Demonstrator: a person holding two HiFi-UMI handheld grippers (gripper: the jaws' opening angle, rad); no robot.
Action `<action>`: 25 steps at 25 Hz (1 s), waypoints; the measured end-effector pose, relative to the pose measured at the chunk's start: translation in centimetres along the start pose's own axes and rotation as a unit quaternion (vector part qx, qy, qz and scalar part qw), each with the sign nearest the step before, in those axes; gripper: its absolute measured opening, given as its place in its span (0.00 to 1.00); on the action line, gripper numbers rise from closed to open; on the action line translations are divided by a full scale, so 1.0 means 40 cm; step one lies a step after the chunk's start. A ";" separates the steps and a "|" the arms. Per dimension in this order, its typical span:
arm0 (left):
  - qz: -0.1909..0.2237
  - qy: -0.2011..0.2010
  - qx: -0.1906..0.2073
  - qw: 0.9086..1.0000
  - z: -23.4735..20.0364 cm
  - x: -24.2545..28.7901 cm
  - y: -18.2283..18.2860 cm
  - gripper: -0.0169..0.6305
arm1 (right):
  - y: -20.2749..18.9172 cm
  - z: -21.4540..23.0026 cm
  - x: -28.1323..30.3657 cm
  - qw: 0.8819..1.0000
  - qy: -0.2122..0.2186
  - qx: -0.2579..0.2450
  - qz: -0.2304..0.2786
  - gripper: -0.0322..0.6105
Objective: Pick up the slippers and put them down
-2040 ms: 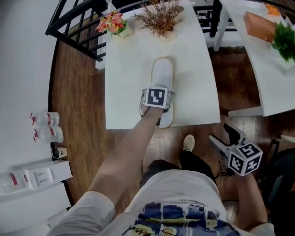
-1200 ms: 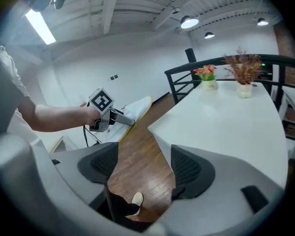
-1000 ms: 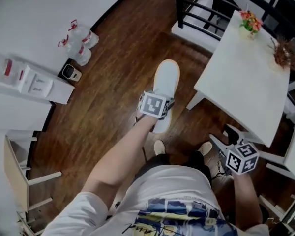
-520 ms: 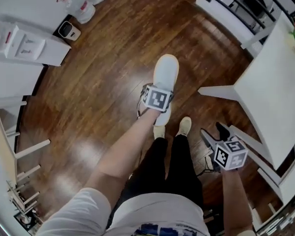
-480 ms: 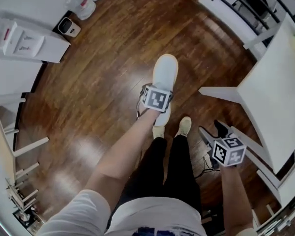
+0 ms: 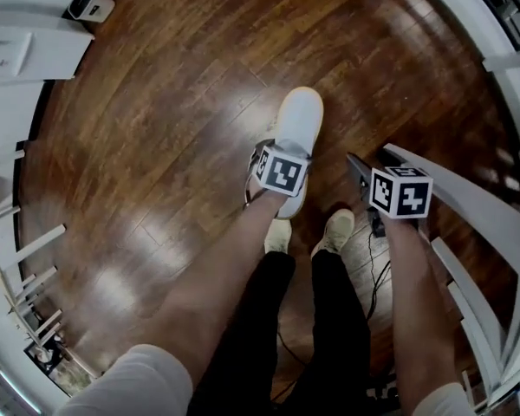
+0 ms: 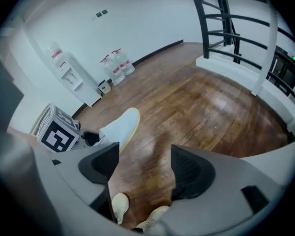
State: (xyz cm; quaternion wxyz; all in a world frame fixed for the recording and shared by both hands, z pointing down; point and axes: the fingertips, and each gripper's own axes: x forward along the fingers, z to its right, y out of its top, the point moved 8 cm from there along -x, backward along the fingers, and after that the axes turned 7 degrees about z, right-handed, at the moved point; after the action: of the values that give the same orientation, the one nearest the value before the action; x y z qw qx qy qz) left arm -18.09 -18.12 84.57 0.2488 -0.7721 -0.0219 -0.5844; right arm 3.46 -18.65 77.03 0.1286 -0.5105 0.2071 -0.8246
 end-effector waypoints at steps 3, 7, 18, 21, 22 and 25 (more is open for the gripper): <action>-0.017 0.004 -0.002 1.000 -0.078 0.220 -0.095 0.68 | -0.090 0.081 0.192 1.000 0.000 -0.009 -0.021 0.59; -0.036 0.010 -0.030 0.999 -0.151 0.458 -0.225 0.68 | -0.213 0.150 0.365 0.999 0.010 -0.020 -0.046 0.59; -0.069 0.015 -0.056 0.996 -0.223 0.636 -0.329 0.77 | -0.295 0.154 0.443 0.995 0.023 -0.046 -0.082 0.58; -0.061 0.025 -0.043 0.997 -0.222 0.590 -0.303 0.92 | -0.273 0.133 0.422 0.994 0.025 -0.051 -0.088 0.61; -0.052 0.029 -0.040 0.997 -0.218 0.558 -0.287 0.92 | -0.264 0.121 0.409 0.994 0.025 -0.053 -0.089 0.61; -0.055 0.022 -0.041 0.997 -0.188 0.397 -0.297 0.92 | -0.257 0.053 0.324 0.993 0.023 -0.061 -0.095 0.61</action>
State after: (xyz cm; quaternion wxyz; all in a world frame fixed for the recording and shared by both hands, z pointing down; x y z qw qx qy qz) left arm -23.65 -14.90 104.79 0.1853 -0.7660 -0.0348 -0.6146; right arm -0.41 -15.51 92.96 0.0133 -0.5155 0.2108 -0.8305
